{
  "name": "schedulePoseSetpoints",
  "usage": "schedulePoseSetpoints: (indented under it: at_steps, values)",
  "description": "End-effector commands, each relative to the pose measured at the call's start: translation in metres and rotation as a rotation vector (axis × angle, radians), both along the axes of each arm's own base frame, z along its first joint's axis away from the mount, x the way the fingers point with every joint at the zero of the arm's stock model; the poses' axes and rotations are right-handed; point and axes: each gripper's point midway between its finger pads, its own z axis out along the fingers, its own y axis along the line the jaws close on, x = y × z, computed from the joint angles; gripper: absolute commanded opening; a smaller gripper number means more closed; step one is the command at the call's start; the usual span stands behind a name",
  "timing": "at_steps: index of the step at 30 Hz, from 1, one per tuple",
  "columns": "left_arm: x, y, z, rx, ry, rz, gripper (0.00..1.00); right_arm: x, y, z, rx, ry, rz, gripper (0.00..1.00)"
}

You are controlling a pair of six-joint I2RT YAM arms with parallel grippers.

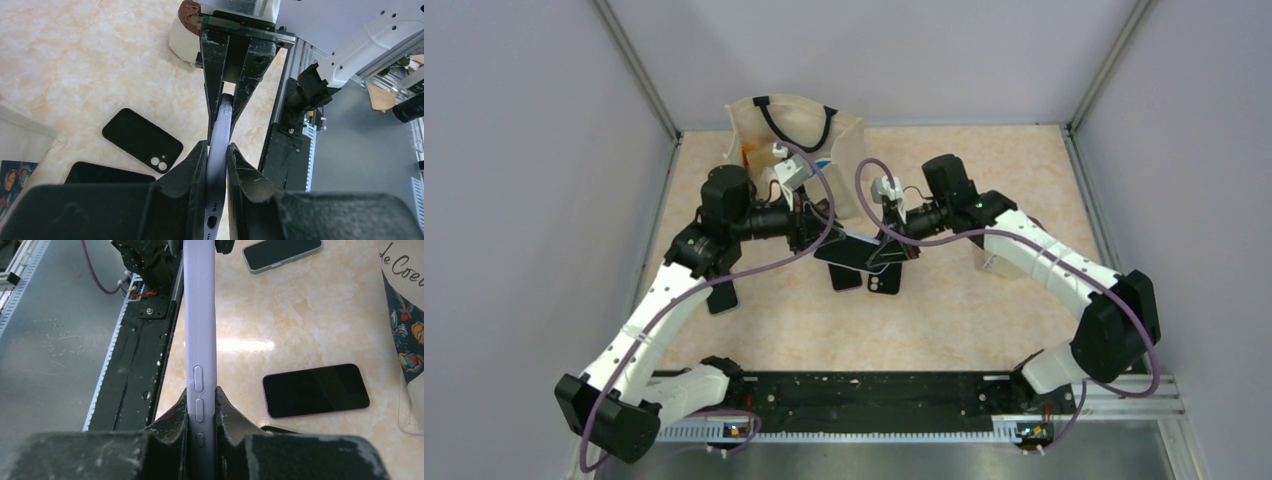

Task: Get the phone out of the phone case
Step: Remove the phone case from the phone.

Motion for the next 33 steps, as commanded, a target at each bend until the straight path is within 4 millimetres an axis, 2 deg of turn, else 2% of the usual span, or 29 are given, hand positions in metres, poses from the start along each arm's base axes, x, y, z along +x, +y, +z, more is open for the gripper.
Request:
schedulePoseSetpoints:
  at_steps: [1, 10, 15, 20, 33]
  values:
    - [0.003, -0.007, 0.008, -0.055, 0.008, -0.010, 0.00, 0.007, 0.000, 0.017, 0.026, -0.130, -0.033, 0.00]
    - [0.006, -0.010, -0.011, -0.107, 0.157, 0.010, 0.00, 0.013, -0.003, 0.012, -0.010, -0.211, -0.073, 0.00]
    - [0.010, -0.009, -0.013, -0.185, 0.242, 0.012, 0.00, 0.017, -0.004, 0.012, -0.028, -0.251, -0.091, 0.00]
    - [0.015, -0.005, -0.023, -0.251, 0.334, 0.031, 0.00, 0.020, -0.006, 0.012, -0.043, -0.283, -0.108, 0.00]
    - [0.028, -0.002, -0.052, -0.250, 0.479, 0.112, 0.00, 0.027, -0.007, 0.015, -0.076, -0.374, -0.148, 0.00]
